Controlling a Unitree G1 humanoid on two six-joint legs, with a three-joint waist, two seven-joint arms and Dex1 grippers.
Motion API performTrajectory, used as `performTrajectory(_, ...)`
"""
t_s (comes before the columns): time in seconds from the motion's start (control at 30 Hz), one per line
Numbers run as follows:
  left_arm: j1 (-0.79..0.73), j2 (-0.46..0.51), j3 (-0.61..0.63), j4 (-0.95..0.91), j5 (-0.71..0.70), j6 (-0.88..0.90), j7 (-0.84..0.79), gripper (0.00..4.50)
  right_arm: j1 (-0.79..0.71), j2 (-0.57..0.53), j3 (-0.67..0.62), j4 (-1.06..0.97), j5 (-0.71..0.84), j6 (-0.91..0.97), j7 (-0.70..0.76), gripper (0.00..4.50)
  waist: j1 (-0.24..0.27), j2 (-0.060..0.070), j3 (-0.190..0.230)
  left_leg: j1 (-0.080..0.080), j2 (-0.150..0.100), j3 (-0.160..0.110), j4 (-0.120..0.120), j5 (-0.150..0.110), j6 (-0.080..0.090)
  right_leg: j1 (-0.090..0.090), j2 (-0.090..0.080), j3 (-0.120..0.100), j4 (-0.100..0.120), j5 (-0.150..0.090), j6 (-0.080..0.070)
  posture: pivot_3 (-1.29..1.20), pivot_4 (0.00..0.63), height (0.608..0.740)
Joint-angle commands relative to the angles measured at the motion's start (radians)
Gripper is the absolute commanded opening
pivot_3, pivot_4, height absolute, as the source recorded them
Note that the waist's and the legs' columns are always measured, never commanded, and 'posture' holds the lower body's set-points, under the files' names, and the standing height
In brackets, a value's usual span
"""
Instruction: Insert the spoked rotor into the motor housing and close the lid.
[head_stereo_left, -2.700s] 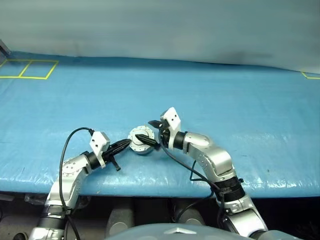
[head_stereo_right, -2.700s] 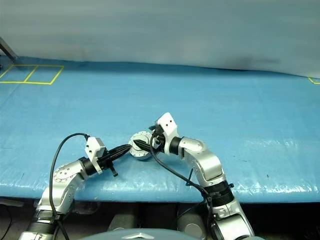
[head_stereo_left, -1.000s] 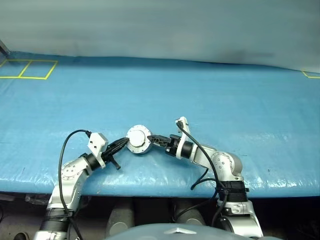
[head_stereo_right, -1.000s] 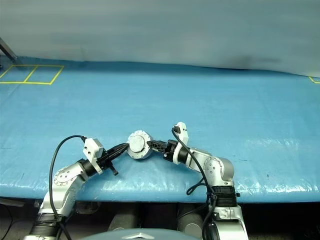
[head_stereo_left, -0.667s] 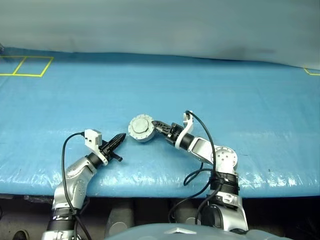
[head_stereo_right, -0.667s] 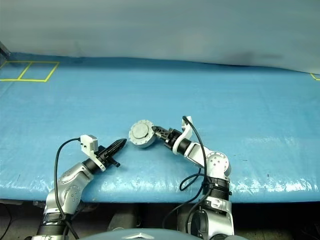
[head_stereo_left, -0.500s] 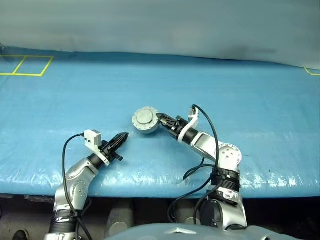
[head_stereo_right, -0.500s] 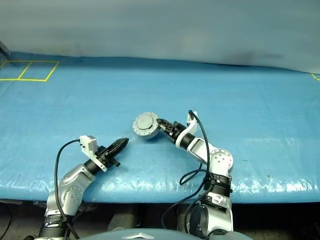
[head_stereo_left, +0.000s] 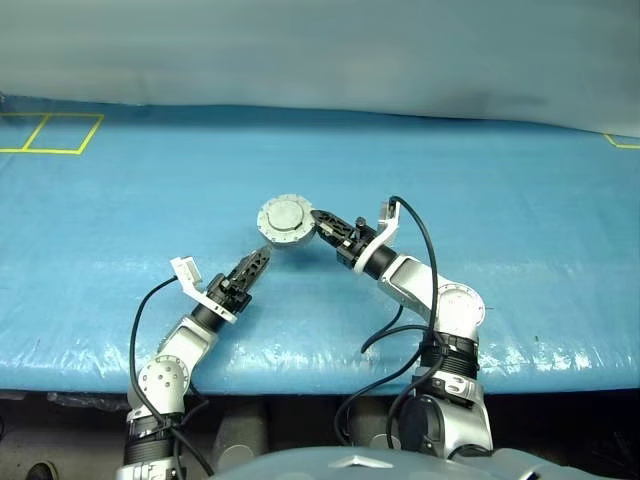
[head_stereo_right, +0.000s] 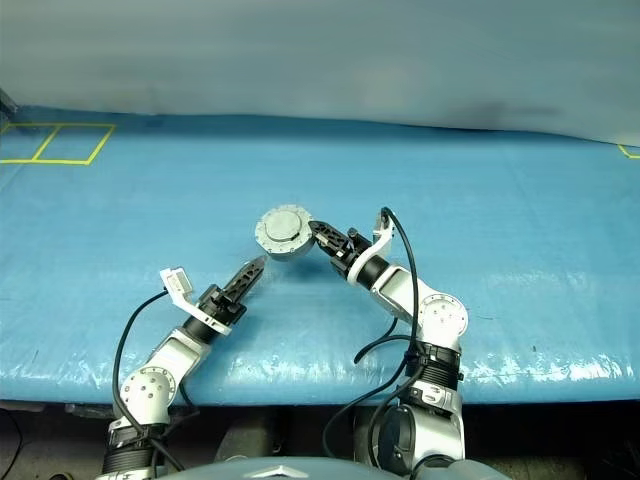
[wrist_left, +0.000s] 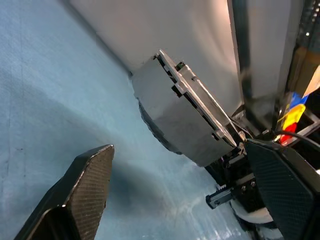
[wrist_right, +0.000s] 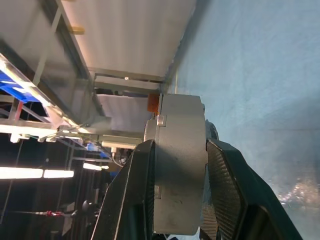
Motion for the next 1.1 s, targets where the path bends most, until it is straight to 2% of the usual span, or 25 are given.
performTrajectory(0.03,-0.023,-0.015,0.025,-0.013,-0.126,0.081,0.005,4.47,-0.001,0.044,0.049,-0.09,0.107,0.003,0.024,1.26,0.0,0.0,0.0,0.0,0.0,0.0,0.0,0.0,0.0,0.0,0.0,0.0,0.0,0.0,0.0,0.0,0.15,0.74)
performTrajectory(0.33,-0.082,-0.068,0.043,0.023,-0.249,0.148,0.018,4.47,0.046,0.018,0.151,-0.131,0.144,0.0,0.036,1.26,0.0,0.0,0.0,0.0,0.0,-0.001,0.001,0.0,0.0,0.0,0.0,0.0,0.0,0.0,0.0,0.0,0.15,0.74)
performTrajectory(0.53,-0.097,-0.112,0.055,0.029,-0.186,0.053,0.03,4.47,0.058,0.005,0.177,-0.142,0.147,-0.014,0.036,1.26,0.001,0.0,0.0,0.0,0.0,-0.001,0.001,0.0,0.0,0.001,0.001,0.0,0.0,0.0,-0.001,0.0,0.15,0.74)
performTrajectory(0.6,-0.097,-0.125,0.061,0.036,-0.186,0.033,0.02,4.09,0.06,0.002,0.181,-0.144,0.146,-0.019,0.035,1.26,0.002,0.0,0.0,0.0,0.0,-0.001,0.001,0.0,0.0,0.001,0.001,0.0,0.0,0.0,-0.001,0.0,0.15,0.74)
performTrajectory(0.73,-0.093,-0.129,0.064,0.044,-0.184,0.027,0.007,2.95,0.061,-0.001,0.186,-0.141,0.14,-0.028,0.032,1.26,0.002,0.0,0.0,0.0,0.0,-0.001,0.001,0.0,0.0,0.001,0.001,0.0,0.0,0.001,-0.002,0.0,0.15,0.74)
performTrajectory(1.1,-0.071,-0.125,0.056,0.033,-0.176,0.041,0.071,2.76,0.06,-0.037,0.239,-0.145,0.066,-0.059,0.076,1.26,0.002,0.0,0.0,0.0,0.0,-0.001,0.002,0.0,0.0,0.001,0.001,0.0,0.0,0.001,-0.001,0.0,0.15,0.74)
